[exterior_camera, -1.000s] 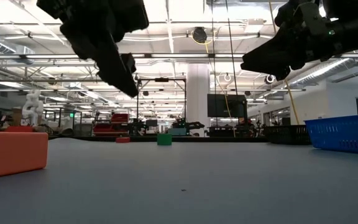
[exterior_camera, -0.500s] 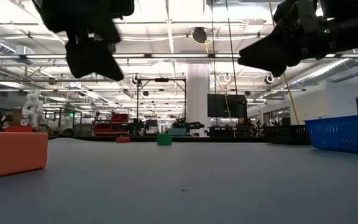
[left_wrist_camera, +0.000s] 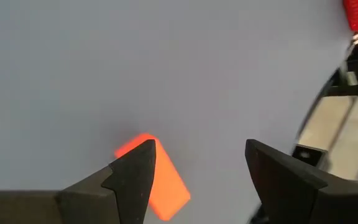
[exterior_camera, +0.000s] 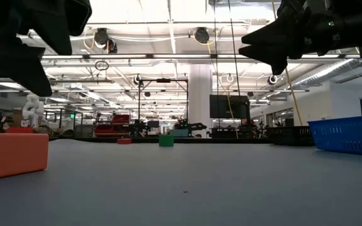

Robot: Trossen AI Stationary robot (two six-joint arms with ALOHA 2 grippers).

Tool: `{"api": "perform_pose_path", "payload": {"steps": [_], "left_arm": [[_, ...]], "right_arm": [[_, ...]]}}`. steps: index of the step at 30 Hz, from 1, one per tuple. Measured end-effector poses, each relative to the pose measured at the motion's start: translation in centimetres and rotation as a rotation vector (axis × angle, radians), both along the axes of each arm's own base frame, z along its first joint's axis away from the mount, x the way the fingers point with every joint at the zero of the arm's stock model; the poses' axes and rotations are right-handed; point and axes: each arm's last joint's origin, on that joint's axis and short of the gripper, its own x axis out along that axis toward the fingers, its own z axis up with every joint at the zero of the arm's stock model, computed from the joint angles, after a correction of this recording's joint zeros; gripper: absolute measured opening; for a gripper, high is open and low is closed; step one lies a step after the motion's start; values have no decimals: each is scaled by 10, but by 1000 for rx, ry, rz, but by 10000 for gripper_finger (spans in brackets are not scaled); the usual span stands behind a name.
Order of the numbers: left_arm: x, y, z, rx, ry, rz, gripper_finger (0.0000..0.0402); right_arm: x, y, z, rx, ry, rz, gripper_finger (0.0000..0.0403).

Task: Sort & place blocks by color
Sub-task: Put the orange block into the red bin

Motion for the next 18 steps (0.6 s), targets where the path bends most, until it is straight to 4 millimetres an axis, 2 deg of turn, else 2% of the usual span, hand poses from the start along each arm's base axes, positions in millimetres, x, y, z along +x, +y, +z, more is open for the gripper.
{"api": "perform_pose_path", "payload": {"steps": [6,8,11,14,18], "left_arm": [[-3,-13,5,-97,-9,-28,250],[0,-17,13,-99,-26,-48,250],[7,-22,37,-51,-75,-105,250],[13,-22,72,41,-75,-129,250],[17,-20,105,154,57,-103,250]], "right_arm": [[0,1,0,6,0,24,155],[0,1,0,2,0,24,155],[0,1,0,-10,1,25,155],[0,1,0,-18,2,25,155],[0,1,0,-17,2,25,155]]}}
